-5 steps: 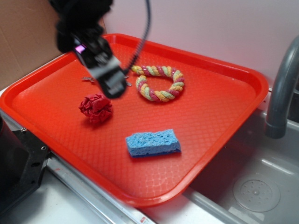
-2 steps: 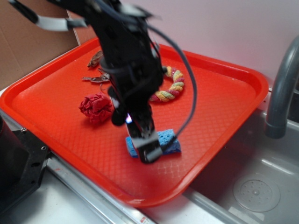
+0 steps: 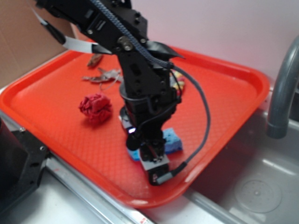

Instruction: Grab the blue sponge.

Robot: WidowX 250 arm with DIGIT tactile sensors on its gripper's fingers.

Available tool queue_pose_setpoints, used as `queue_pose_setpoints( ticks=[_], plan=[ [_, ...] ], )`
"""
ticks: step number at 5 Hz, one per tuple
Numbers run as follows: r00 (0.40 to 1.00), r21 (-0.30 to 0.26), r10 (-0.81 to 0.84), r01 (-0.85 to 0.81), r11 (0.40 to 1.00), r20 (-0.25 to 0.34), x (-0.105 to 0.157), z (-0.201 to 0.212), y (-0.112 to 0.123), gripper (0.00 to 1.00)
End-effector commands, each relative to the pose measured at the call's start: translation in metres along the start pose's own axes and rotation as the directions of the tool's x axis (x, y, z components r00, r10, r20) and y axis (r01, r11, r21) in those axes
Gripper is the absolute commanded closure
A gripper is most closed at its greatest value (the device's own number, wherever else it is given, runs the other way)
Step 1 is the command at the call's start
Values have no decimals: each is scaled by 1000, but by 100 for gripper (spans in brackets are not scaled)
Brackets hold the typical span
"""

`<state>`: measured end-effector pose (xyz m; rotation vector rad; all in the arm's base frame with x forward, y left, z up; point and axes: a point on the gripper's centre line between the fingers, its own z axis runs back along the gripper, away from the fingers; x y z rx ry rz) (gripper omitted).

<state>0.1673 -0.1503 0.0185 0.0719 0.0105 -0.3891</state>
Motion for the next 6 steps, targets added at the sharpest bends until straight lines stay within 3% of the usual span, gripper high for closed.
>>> queue_pose_setpoints(
  ticks=[1, 2, 3, 5, 6],
  plan=[
    [999, 6, 34, -34, 999, 26, 11, -2, 16, 100],
    [996, -29, 86, -86, 996, 0, 14, 13, 35, 100],
    [984, -56, 177, -177, 983, 5, 7, 54, 58, 100],
    [917, -122, 388, -377, 918, 88, -36, 147, 108, 100],
    [872, -99, 479, -471, 877, 99, -56, 169, 126, 100]
  ],
)
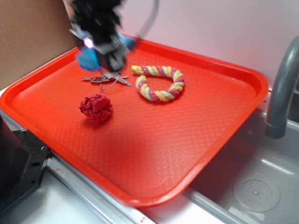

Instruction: Grab the blue sponge.

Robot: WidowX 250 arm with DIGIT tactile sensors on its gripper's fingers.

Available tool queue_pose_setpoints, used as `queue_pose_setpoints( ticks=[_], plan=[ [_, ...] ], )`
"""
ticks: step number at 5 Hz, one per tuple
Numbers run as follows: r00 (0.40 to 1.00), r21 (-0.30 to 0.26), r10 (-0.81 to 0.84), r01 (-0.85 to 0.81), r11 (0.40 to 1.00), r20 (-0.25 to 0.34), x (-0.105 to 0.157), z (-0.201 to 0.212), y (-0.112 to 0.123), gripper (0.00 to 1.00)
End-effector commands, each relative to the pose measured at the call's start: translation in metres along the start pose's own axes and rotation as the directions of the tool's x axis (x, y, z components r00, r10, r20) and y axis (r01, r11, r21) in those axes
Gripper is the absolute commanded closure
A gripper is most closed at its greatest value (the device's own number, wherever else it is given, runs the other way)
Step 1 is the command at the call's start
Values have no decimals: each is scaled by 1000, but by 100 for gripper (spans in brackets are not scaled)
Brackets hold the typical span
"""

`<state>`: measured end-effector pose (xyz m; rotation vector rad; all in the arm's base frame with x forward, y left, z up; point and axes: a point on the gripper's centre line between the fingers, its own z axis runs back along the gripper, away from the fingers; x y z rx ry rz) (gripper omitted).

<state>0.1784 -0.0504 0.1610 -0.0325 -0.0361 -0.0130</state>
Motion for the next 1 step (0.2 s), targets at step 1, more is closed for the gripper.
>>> queue_pose_setpoints(
  ticks=[1],
  plan=[
    [989, 40, 124, -127, 991, 76, -17, 40, 33, 100]
  ],
)
